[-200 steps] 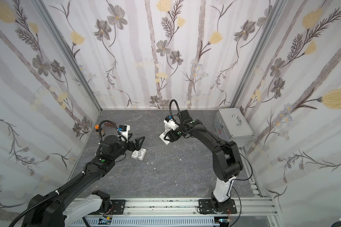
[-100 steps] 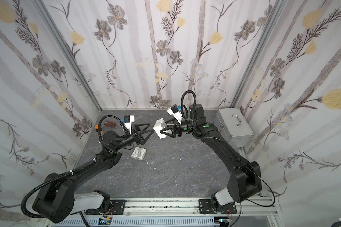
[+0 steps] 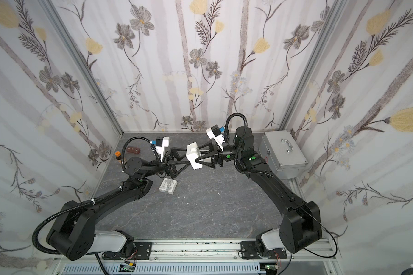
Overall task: Take the necklace out of the lift-off lid jewelry box
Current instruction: Open the lid on the jewelry box.
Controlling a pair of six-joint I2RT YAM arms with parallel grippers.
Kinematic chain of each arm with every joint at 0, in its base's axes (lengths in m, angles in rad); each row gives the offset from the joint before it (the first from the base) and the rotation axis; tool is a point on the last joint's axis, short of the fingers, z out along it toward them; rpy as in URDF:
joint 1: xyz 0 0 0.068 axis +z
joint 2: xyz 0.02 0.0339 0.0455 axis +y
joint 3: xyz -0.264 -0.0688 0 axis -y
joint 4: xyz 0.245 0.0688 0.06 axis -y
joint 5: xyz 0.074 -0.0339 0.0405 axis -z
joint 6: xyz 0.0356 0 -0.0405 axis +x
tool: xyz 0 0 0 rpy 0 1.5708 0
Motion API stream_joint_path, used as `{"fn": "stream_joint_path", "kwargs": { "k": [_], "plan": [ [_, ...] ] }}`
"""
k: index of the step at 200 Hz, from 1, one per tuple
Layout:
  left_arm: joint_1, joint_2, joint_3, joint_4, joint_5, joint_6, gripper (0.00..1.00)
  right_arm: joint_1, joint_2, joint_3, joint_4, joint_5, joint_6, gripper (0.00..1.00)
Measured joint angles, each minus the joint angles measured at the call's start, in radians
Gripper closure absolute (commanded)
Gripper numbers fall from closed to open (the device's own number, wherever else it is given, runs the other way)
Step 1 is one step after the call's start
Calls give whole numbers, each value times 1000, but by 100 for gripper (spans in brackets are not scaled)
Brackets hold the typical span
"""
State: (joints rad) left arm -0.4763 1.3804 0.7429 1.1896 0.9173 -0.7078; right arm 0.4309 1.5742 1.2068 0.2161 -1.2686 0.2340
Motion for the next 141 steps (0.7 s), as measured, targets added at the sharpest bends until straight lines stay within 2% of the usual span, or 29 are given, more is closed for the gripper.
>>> {"fn": "stream_joint_path", "kwargs": {
  "k": [23,75,120,141],
  "plan": [
    [-1,29,13,48,18,-29,4,0,0,-3,19,-8,22,29],
    [-13,100,59,151,48,-99,6,1,0,-10,33,-13,35,29],
    [-20,99,61,167,53,-105,23,-2,0,-19,40,-17,42,29],
    [-20,96,60,171,52,-104,26,-6,0,-19,47,-18,48,30]
  ]
}}
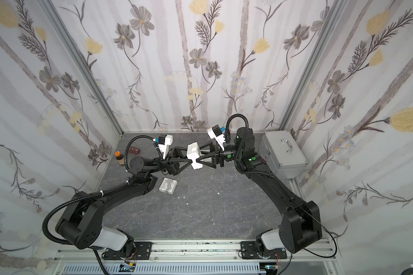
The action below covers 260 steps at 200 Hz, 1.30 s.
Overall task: Take the necklace out of the lift-off lid jewelry box
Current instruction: Open the lid on the jewelry box, then place the lid at the center of the board.
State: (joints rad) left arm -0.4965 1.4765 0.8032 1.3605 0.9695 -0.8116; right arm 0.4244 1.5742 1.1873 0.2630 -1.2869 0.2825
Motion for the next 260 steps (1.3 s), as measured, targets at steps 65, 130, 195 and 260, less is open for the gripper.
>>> {"fn": "stream_joint_path", "kwargs": {
  "k": [65,130,195,260],
  "plan": [
    [0,-11,-21,2,-14,18,32,-42,-34,-80,157,-13,102,29],
    [0,-40,-42,-13,-38,46,31,-144,-86,-124,142,81,106,30],
    [0,-59,-43,-65,-49,76,29,-116,74,-59,-436,778,-171,32],
    [0,-85,-49,-120,-46,98,28,-110,313,-109,-567,1059,-151,28]
  ]
}}
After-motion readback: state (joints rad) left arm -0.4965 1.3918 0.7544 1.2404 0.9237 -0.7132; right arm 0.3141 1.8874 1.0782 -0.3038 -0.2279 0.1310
